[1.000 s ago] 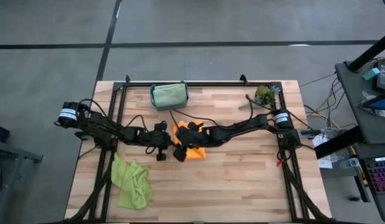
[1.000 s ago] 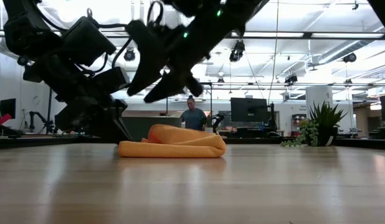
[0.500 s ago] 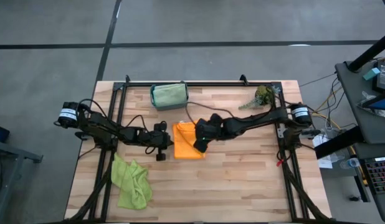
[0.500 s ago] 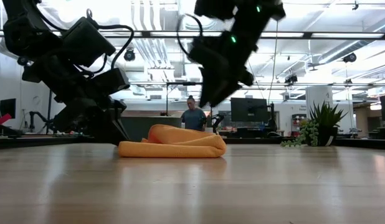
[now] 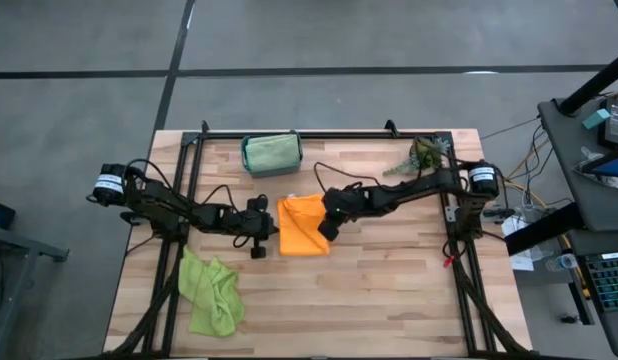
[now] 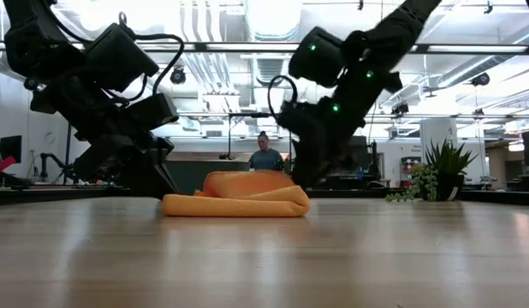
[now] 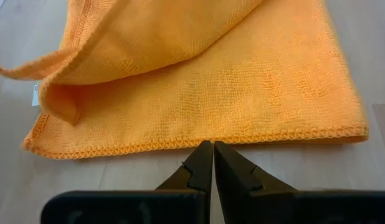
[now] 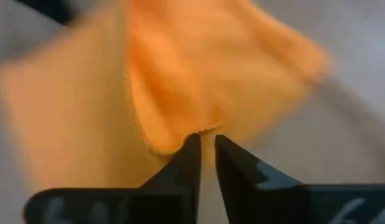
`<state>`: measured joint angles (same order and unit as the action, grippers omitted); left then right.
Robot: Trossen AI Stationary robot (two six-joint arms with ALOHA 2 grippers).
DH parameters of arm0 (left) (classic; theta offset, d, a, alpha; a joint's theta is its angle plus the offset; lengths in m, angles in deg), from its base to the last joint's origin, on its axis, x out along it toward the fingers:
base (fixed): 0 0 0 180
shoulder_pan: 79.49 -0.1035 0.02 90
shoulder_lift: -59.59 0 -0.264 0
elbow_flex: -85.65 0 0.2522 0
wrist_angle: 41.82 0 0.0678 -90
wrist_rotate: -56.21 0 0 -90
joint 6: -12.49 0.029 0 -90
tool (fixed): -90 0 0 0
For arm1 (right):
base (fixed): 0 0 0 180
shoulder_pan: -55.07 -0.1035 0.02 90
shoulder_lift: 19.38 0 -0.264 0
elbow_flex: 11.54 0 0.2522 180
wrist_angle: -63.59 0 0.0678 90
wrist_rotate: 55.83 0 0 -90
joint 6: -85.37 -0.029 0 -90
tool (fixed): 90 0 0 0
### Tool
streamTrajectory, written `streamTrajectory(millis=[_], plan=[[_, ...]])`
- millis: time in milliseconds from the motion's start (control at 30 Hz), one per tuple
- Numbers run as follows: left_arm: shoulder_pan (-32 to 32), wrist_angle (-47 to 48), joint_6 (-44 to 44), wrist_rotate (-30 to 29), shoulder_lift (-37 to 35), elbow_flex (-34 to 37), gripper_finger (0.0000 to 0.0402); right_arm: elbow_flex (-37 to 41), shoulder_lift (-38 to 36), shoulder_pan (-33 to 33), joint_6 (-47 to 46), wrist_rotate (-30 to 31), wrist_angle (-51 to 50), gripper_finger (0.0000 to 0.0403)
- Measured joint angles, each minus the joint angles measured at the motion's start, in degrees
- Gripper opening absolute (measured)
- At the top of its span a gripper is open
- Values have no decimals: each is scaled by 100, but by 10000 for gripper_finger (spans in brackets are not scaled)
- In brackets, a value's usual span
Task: Fold microfiber towels
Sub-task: Fold the orange microfiber towel
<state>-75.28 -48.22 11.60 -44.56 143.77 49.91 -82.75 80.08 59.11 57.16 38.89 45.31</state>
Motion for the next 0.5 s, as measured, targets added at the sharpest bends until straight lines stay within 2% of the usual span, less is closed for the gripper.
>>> streamTrajectory(millis=[67,200,500], plan=[[0,-10,-2,2,0,0,3,119,0,-122,-28,-308,754,27],[0,-44,2,2,0,0,3,79,-1,-447,73,-384,1737,10],[0,22,2,4,-13,0,3,-491,-35,-640,538,91,525,9]])
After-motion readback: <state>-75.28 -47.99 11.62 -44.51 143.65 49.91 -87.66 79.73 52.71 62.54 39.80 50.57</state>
